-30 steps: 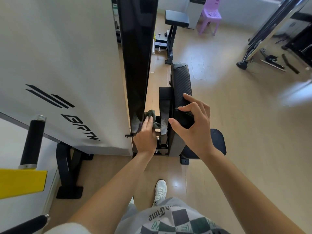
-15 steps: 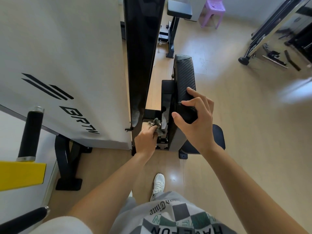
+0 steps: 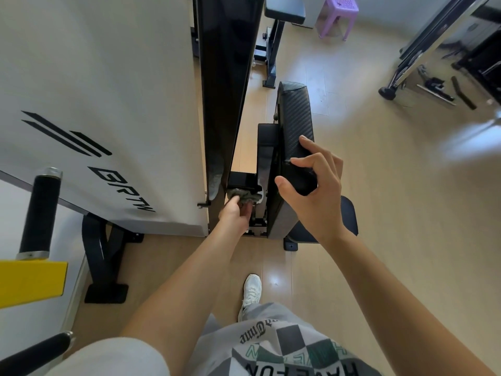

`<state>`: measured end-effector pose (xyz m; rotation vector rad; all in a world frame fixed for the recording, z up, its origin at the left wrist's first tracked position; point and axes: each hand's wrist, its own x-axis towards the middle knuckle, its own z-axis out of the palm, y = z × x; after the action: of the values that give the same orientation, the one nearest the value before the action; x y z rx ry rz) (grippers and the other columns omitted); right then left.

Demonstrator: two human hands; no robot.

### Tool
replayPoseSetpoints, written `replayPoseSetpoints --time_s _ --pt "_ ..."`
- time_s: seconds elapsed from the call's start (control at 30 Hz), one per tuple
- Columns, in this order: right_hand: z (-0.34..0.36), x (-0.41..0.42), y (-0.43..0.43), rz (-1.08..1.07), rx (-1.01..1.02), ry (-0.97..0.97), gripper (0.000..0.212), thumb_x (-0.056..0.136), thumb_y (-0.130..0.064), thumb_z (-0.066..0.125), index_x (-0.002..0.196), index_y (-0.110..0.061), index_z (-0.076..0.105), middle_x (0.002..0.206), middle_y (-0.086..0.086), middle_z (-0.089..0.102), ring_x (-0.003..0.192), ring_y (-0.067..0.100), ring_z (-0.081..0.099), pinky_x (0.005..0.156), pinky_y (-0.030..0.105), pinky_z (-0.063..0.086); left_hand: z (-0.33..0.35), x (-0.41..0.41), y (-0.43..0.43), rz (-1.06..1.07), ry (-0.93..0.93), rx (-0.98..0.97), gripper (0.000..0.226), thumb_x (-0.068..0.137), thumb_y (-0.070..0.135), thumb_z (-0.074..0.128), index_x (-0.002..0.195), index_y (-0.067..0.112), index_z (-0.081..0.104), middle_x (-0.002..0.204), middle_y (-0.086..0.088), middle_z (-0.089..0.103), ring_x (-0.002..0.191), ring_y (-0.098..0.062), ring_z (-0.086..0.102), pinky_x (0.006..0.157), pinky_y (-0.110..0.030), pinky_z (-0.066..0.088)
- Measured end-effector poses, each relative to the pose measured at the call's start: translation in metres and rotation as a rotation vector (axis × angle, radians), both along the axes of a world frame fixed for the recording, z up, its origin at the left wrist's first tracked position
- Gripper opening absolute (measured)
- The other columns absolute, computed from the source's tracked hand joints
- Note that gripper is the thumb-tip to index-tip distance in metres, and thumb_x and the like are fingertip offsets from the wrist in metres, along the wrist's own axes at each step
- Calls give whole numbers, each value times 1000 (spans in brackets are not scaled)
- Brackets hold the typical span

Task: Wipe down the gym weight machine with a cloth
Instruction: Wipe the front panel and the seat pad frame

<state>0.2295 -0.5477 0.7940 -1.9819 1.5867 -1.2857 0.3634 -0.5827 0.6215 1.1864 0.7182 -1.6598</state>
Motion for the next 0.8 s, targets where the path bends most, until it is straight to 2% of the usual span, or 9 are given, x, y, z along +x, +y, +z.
replayPoseSetpoints --time_s 0.1,0.23,0.37,0.4,0.5,0.53,0.73,0.8 --pt "0 0 0 -1 -1 0 31 80 -31 77 102 -11 67 137 7 59 123 29 47 97 50 48 5 -2 -2 39 49 -29 36 94 13 70 127 3 61 120 -20 67 100 -31 70 80 -35 63" --pt "-1 2 0 -9 -12 -21 30 79 -28 77 100 -9 67 136 7 59 123 30 47 96 50 48 11 4 3 4 34 -130 30 97 16 66 124 3 63 114 -17 70 94 -25 73 69 -30 63" --pt "-2 4 1 -18 -18 -45 29 80 -27 76 101 -9 68 137 7 59 124 29 46 96 51 47 14 11 8 -22 -56 -146 27 96 15 68 120 5 65 114 -16 71 98 -24 73 83 -31 62" --pt "-2 4 1 -20 -17 -43 29 80 -28 76 101 -9 68 137 7 59 124 29 46 97 51 47 13 11 7 -30 -77 -134 28 95 15 70 120 5 64 115 -16 71 99 -25 72 80 -32 63" --pt "-2 4 2 -22 -11 -38 30 81 -29 76 102 -9 68 137 8 59 124 29 46 98 49 47 7 5 1 -48 -123 -21 36 92 13 73 124 5 62 117 -16 67 93 -28 70 57 -31 61" --pt "-1 4 2 -22 -10 -39 30 81 -29 76 102 -9 68 137 8 59 124 29 46 99 47 47 6 3 -1 -69 -140 10 35 91 11 73 124 5 61 117 -16 66 90 -28 69 54 -32 58" --pt "-2 5 3 -30 -17 -33 29 81 -26 76 102 -9 68 138 9 59 123 29 47 102 38 45 6 2 -5 -116 -108 2 34 95 10 66 129 6 61 118 -16 67 90 -29 67 54 -34 57" --pt "-3 6 4 -34 -27 -40 28 81 -24 77 102 -8 67 138 10 58 123 31 47 102 38 45 9 6 3 -69 -69 -58 34 98 11 63 132 4 60 117 -18 68 95 -29 69 61 -34 60"
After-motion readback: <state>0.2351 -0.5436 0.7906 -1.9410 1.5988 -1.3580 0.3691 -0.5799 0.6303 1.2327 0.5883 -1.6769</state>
